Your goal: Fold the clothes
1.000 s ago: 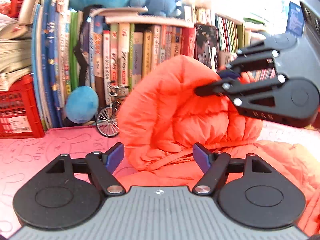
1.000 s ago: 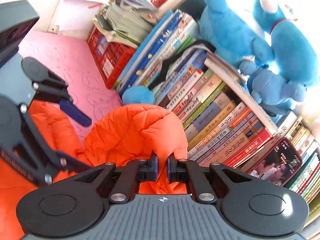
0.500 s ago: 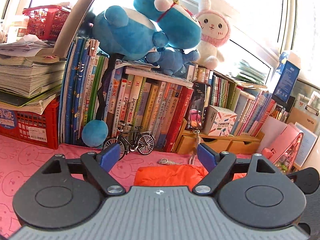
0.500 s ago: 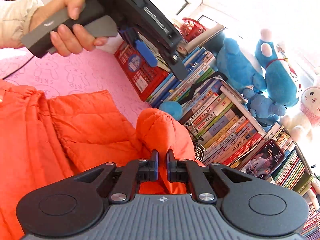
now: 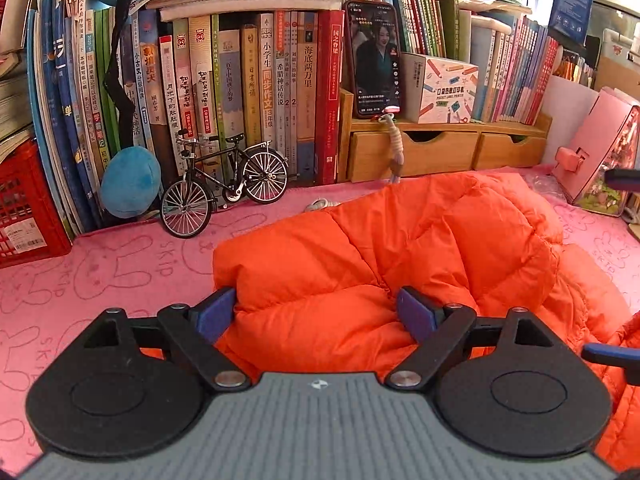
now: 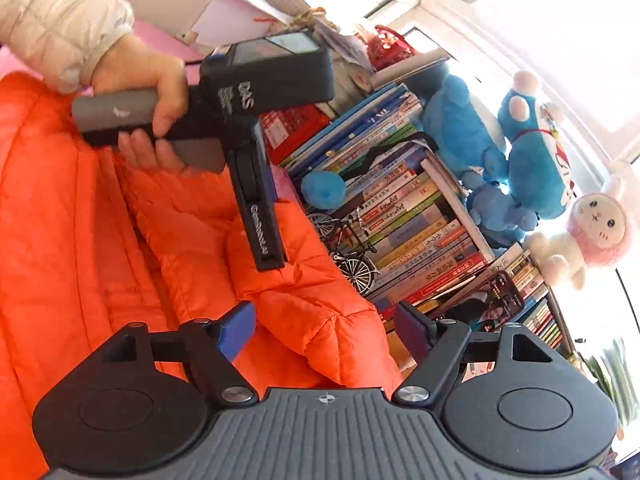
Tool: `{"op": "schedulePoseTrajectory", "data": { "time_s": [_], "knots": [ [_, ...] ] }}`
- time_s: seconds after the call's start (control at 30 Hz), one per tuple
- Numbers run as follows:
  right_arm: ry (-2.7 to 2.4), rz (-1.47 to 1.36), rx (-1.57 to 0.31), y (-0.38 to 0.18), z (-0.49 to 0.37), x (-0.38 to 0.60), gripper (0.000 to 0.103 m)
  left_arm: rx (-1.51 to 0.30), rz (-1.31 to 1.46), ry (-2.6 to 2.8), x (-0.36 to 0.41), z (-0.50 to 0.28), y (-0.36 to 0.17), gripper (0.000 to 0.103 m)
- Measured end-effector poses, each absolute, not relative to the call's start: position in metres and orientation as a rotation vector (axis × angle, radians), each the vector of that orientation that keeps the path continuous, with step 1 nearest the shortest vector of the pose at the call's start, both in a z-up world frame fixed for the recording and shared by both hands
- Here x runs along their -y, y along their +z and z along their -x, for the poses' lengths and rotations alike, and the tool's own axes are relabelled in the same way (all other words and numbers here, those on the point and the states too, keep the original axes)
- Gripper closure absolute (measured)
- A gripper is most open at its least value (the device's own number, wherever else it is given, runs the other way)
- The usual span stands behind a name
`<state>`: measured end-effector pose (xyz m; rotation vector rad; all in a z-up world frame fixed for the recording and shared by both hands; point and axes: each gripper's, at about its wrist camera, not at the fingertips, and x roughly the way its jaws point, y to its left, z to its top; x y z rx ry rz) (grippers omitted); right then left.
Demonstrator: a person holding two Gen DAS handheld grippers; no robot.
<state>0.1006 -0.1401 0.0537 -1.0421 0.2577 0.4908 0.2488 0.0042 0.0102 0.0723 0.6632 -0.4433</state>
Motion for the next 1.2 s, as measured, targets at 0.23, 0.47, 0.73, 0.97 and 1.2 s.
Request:
{"op": "schedulePoseTrajectory", "data": {
  "time_s": [0.23,0.47,0.73,0.97,1.2],
  "knots": [
    [0.495,1.234,-0.285,0.0,-0.157,0.119,0.013,-0.619,-0.104,-0.495,-0.019,-0.239,0.028,0.015],
    [0.451,1.05,-0.307,0.018,-0.18,0.118,0.091,-0.378,-0.401,-0.513,-0.018,-0.192,0.041,0.015],
    [0.436,0.975,-0.229,0.038,-0.127,0.132,0.093,-0.261,-0.446,-0.745,-0.011,-0.135,0.063,0.014],
    [0.519,0.906,-0.311,0.024,-0.084,0.139,0.093,-0.226,-0.299,-0.809,-0.013,-0.119,0.073,0.005],
    [0.51,0.869,-0.371,-0.003,-0.072,0.139,0.093,-0.385,-0.368,-0.419,0.025,-0.157,0.033,0.006]
  ]
}}
